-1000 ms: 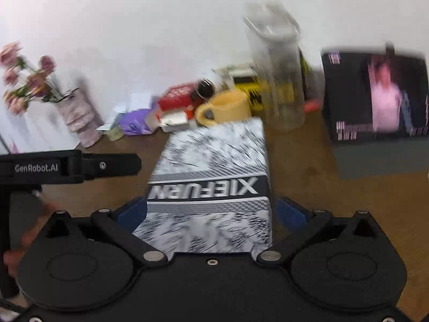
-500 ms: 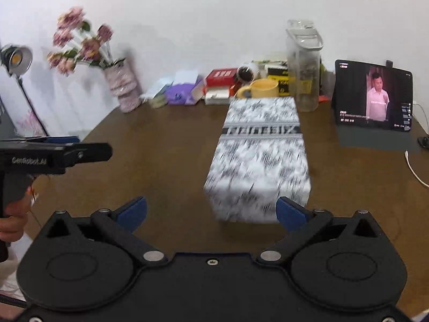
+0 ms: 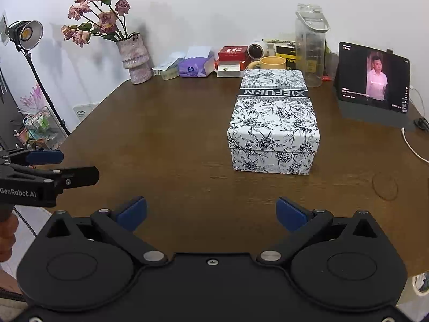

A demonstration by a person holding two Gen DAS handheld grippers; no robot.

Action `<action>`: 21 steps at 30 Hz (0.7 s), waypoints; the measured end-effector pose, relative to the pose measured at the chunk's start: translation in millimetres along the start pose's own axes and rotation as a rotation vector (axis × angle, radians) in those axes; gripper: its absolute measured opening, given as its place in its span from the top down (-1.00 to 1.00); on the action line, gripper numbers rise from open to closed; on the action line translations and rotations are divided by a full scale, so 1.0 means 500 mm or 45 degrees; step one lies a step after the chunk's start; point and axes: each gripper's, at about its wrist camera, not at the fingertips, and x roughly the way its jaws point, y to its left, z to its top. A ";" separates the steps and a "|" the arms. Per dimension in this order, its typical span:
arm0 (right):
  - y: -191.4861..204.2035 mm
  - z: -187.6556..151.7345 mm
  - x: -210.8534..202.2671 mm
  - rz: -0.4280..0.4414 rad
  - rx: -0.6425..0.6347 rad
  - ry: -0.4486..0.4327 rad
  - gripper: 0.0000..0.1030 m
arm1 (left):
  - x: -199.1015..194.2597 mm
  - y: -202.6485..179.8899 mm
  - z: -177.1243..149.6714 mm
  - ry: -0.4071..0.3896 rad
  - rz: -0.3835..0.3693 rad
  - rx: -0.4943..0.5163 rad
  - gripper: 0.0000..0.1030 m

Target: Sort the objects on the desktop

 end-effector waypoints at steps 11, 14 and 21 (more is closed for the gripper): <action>-0.001 0.006 -0.012 -0.051 0.008 -0.026 -1.00 | -0.002 -0.016 0.001 -0.008 -0.020 0.050 -1.00; 0.000 0.005 -0.010 -0.059 0.009 -0.020 -1.00 | -0.003 -0.020 0.002 -0.010 -0.026 0.064 -1.00; -0.002 0.003 -0.006 -0.080 0.013 0.000 -1.00 | -0.002 -0.021 0.004 -0.022 -0.030 0.075 -1.00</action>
